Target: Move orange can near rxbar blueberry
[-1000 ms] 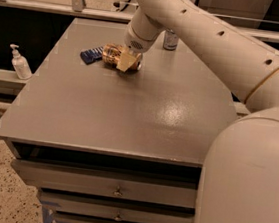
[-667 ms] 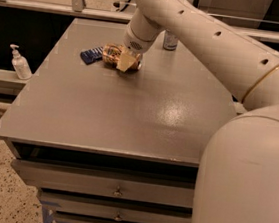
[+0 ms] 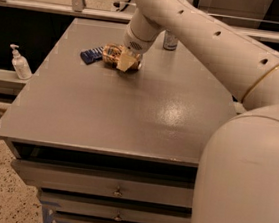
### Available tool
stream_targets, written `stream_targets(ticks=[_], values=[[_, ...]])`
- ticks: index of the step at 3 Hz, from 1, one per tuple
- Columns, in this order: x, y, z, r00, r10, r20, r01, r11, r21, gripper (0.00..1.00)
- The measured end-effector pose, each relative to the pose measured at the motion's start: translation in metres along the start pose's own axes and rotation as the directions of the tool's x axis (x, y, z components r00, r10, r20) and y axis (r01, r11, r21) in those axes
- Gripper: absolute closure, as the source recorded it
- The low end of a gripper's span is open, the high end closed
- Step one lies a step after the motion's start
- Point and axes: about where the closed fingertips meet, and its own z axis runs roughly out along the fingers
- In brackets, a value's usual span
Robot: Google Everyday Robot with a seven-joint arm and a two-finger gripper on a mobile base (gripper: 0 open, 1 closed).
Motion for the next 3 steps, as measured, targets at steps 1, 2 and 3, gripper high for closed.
stream_targets(ticks=[1,2,3], values=[[0.0,0.001,-0.002,1.0,0.011,0.027,-0.01,0.9998,-0.017,0.12],[0.0,0.004,-0.009,0.997,0.025,0.071,-0.023,0.9992,-0.032,0.0],[0.007,0.01,-0.026,0.988,0.059,0.144,-0.054,0.9977,-0.041,0.0]])
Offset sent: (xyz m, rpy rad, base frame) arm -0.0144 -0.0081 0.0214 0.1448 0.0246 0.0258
